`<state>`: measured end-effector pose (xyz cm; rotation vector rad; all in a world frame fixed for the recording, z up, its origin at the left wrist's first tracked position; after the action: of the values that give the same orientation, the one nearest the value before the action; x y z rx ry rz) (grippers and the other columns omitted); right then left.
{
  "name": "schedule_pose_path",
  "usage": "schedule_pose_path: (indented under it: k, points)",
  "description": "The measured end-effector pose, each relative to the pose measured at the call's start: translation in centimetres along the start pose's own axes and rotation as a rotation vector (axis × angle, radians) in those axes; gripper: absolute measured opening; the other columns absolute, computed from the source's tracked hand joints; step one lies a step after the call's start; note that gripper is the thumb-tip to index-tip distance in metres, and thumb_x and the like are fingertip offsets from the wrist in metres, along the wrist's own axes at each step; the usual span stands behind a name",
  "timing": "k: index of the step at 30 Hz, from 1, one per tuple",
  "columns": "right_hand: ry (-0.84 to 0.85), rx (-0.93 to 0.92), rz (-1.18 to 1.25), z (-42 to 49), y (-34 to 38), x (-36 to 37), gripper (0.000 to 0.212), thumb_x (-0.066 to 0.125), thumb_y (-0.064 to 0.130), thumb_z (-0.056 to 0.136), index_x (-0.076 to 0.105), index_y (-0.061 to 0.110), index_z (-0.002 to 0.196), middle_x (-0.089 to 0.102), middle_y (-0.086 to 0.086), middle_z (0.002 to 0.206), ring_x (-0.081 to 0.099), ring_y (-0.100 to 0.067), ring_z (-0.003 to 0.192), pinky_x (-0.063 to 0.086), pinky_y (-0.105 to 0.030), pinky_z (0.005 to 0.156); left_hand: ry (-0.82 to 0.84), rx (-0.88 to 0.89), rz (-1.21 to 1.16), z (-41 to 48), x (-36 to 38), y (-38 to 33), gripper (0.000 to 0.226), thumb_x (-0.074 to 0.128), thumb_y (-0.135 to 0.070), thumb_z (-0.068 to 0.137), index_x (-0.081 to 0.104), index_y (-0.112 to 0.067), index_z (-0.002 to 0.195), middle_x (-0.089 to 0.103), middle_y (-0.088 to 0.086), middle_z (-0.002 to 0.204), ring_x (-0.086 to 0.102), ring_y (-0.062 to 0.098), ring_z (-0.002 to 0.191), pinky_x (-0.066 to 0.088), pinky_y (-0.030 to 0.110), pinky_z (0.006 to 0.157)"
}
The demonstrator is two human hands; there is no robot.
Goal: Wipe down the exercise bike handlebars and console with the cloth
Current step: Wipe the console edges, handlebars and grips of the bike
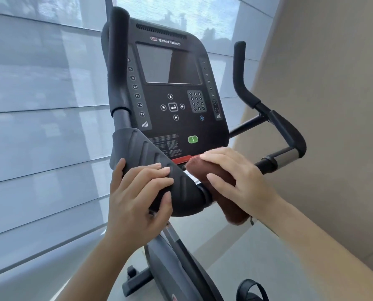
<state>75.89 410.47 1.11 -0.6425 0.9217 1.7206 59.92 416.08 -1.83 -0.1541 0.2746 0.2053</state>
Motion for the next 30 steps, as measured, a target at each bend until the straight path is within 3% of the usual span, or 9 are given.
schedule_pose_path:
  k: [5,10,17,21,26,30]
  points:
    - [0.032,0.05,-0.066,0.0,-1.9,-0.9,0.04,0.041,0.04,0.089,0.06,0.022,0.118,0.06,0.002,0.118,0.056,-0.02,0.104,0.049,-0.039,0.091,-0.015,-0.031,-0.014,0.0,0.0,0.0,0.011,0.049,-0.017,0.083,0.058,-0.019,0.088,0.066,-0.002,0.095,0.057,0.013,0.1,0.029,0.056,0.103]
    - [0.076,0.049,-0.049,0.4,1.1,1.1,0.046,0.038,0.05,0.08,0.061,0.031,0.115,0.058,0.011,0.112,0.05,-0.011,0.101,0.039,-0.023,0.089,-0.015,-0.035,-0.007,0.1,-0.1,-0.2,0.012,0.049,-0.016,0.083,0.058,-0.02,0.089,0.061,-0.007,0.097,0.057,0.014,0.099,0.03,0.06,0.1]
    - [0.094,0.092,-0.043,1.1,-2.7,-0.1,0.034,0.042,0.04,0.077,0.064,0.037,0.103,0.061,0.013,0.1,0.055,-0.011,0.093,0.048,-0.033,0.081,0.067,0.002,0.123,0.0,0.3,-1.1,0.013,0.048,-0.022,0.084,0.056,-0.016,0.093,0.067,0.006,0.096,0.056,0.021,0.102,0.03,0.061,0.1]
    - [-0.142,0.114,-0.078,-0.3,-5.7,-2.2,0.038,0.04,0.039,0.078,0.067,0.03,0.104,0.063,0.009,0.099,0.056,-0.018,0.092,0.043,-0.026,0.077,0.171,0.06,0.207,0.4,1.1,-2.6,0.02,0.051,-0.023,0.082,0.063,-0.012,0.092,0.067,0.007,0.098,0.057,0.022,0.096,0.034,0.047,0.101]
    - [-0.58,0.085,-0.08,-3.6,-3.6,-1.4,0.031,0.049,0.023,0.082,0.069,0.012,0.103,0.065,-0.009,0.104,0.058,-0.028,0.091,0.034,-0.012,0.088,0.117,-0.042,0.202,1.0,1.2,-3.2,0.02,0.053,-0.019,0.078,0.069,-0.007,0.078,0.069,0.003,0.093,0.059,0.019,0.085,0.039,0.033,0.082]
    - [-0.875,-0.066,0.014,-5.7,0.0,1.7,0.025,0.05,0.022,0.086,0.063,0.014,0.106,0.063,-0.015,0.108,0.06,-0.033,0.098,0.044,-0.032,0.094,0.062,-0.088,0.237,0.8,1.3,-3.4,0.019,0.052,-0.017,0.077,0.069,-0.007,0.074,0.07,0.001,0.09,0.059,0.017,0.088,0.039,0.032,0.08]
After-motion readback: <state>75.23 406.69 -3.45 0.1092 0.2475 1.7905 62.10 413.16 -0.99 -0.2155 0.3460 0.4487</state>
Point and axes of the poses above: each hand's wrist, its own z-axis towards the middle knuckle, its own x-axis out of the palm, y = z × x, the point moved 8 cm from there along z, towards the middle knuckle
